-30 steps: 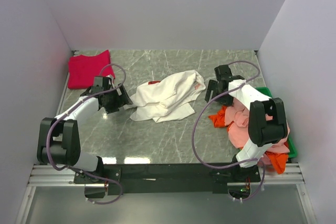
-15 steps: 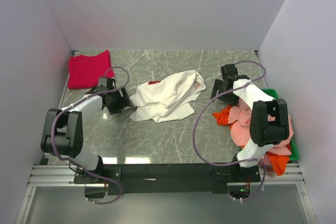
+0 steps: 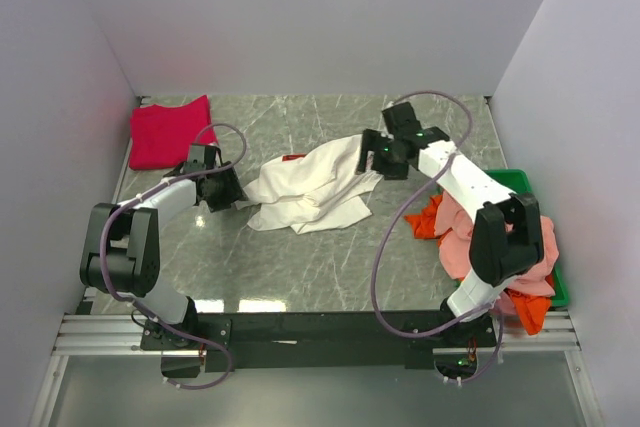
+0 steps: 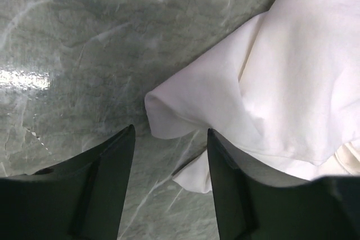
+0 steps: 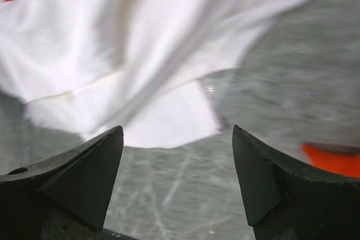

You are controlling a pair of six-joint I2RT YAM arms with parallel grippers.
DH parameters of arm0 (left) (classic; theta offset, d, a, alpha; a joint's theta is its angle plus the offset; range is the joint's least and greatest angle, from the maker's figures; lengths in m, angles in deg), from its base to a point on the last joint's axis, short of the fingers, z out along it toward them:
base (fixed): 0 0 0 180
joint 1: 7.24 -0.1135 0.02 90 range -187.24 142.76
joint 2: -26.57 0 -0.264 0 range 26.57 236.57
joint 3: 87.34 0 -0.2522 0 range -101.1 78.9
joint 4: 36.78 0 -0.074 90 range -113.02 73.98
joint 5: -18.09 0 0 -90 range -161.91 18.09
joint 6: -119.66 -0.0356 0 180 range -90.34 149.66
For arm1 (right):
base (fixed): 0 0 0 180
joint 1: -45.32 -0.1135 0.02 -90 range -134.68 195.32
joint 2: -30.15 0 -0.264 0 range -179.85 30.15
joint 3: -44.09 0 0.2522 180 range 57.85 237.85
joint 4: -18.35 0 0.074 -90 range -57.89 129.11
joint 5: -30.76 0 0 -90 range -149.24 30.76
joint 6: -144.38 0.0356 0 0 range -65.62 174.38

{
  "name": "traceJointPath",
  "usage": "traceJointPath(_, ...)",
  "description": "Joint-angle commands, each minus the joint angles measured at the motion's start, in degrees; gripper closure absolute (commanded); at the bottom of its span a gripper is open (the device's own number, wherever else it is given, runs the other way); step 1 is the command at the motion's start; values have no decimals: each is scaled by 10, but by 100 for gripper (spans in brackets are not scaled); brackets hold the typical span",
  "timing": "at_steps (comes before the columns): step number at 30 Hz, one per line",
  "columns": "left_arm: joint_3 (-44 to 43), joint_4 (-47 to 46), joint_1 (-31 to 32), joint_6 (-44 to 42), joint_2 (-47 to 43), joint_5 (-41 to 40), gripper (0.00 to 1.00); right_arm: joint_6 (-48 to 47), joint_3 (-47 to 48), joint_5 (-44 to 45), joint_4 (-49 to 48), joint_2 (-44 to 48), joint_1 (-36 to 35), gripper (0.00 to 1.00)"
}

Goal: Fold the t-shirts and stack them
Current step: Flatten the tshirt out

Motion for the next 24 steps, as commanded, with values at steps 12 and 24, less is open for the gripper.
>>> traceJointPath(12,-21,-21,2,13,22,-15,54,32,149,-112,-19,-169,-117,16)
traceJointPath(24,1,-17,2,19,4,-15,53,15,205,-75,41,-234,-156,18)
